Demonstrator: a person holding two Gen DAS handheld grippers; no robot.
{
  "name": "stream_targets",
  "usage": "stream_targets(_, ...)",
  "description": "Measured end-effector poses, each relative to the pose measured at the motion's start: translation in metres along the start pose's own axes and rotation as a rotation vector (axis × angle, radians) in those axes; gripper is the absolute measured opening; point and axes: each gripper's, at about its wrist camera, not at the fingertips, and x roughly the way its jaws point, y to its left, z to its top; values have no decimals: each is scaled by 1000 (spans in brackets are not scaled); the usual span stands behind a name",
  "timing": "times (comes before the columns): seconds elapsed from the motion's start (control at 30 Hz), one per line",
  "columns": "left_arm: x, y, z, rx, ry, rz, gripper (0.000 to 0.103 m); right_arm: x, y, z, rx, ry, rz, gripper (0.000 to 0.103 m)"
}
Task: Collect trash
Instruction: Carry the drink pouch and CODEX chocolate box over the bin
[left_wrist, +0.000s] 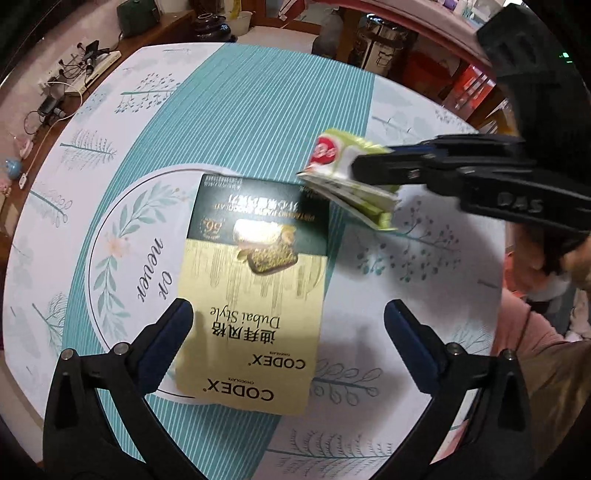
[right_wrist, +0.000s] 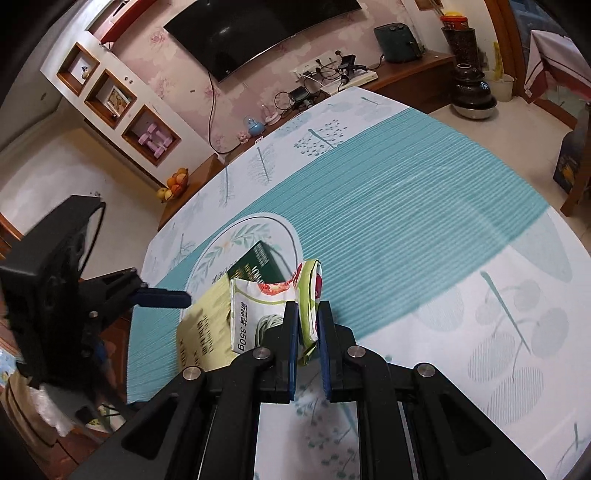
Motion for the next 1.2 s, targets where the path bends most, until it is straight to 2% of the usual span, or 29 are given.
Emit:
stream_targets(0.07,4,5,-1,-9,4,44,102,-8,3,-5,-16,-12,-4,10)
stream_targets(0.17,19,8,7,-30,2,64,102,-15,8,-9,-39,-26,-8,10)
stream_targets(0.63,66,20,12,-33,54,51,103,4,-8,-14,-8,-11,1,10)
stream_targets(0.8,62,20,12,-73,39,66,96,2,-10,-12,-8,-9,4,10)
stream_targets(1.0,57,10,6,-93,13,177,96,-13,-10,-17,-2,-16,14,10)
stream_targets(1.2,29,-36,-15,-119,-56,237,95,-52,-9,-40,9,-25,30,10)
